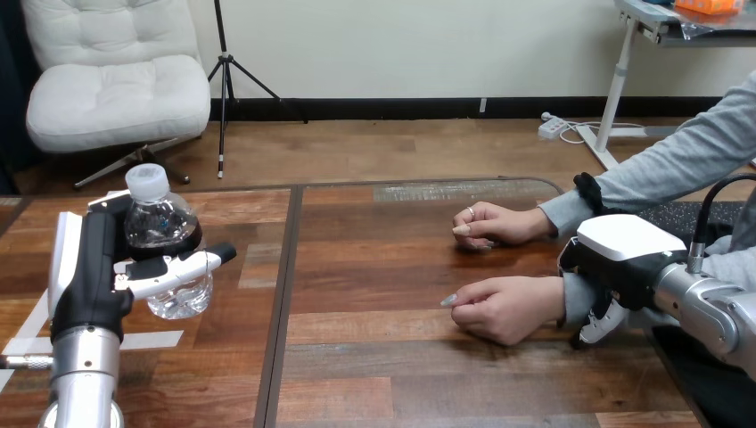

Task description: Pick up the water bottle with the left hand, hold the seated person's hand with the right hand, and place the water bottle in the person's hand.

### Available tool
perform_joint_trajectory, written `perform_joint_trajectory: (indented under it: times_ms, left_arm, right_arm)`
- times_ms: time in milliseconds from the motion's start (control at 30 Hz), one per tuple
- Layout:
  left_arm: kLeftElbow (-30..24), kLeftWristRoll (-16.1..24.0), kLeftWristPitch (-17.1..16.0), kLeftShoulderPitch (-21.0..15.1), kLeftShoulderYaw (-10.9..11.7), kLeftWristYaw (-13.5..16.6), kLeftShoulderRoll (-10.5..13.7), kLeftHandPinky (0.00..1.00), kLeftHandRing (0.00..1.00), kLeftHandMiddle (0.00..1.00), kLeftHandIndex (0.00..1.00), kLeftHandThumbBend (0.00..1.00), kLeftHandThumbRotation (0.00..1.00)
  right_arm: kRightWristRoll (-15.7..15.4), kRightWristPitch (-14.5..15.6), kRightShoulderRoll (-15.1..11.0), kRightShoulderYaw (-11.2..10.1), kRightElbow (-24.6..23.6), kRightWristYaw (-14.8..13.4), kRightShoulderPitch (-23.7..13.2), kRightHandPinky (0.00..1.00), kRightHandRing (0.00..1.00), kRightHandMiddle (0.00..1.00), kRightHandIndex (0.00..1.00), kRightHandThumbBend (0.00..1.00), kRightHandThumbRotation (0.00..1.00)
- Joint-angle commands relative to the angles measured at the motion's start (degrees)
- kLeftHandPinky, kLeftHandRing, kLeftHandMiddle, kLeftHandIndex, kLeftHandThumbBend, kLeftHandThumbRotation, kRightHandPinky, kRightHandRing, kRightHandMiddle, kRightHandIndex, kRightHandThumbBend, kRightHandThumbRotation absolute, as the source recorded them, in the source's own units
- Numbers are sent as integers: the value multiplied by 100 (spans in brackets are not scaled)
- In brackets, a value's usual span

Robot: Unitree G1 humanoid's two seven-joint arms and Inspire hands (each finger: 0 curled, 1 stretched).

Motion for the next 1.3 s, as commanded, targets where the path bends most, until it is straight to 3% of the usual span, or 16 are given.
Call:
perform_joint_trajectory:
  times_ms: [0, 1267]
  left_arm:
    - [-451, -11, -49, -269, 85, 59, 59, 31, 35, 40, 41, 85, 0]
    - [-432, -41, -84, -260, 90, 28, 70, 31, 35, 40, 41, 86, 0]
  right_arm:
    - [58, -7, 42, -28, 21, -92, -158, 22, 27, 34, 34, 77, 0]
    - [61, 53, -17, -49, 33, -222, -162, 9, 15, 22, 24, 74, 0]
